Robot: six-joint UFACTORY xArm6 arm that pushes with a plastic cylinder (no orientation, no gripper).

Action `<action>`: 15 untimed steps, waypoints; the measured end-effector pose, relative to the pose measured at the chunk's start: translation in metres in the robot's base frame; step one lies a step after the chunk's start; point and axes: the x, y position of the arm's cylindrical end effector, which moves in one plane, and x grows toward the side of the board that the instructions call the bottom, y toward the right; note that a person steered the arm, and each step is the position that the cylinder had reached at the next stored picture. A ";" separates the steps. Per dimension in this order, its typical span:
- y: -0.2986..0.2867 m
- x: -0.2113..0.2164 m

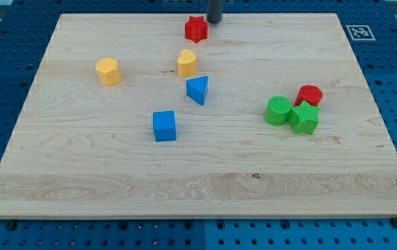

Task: Move the red star to the top left of the green circle

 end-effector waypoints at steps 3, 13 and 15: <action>-0.053 0.013; -0.012 0.067; 0.014 0.037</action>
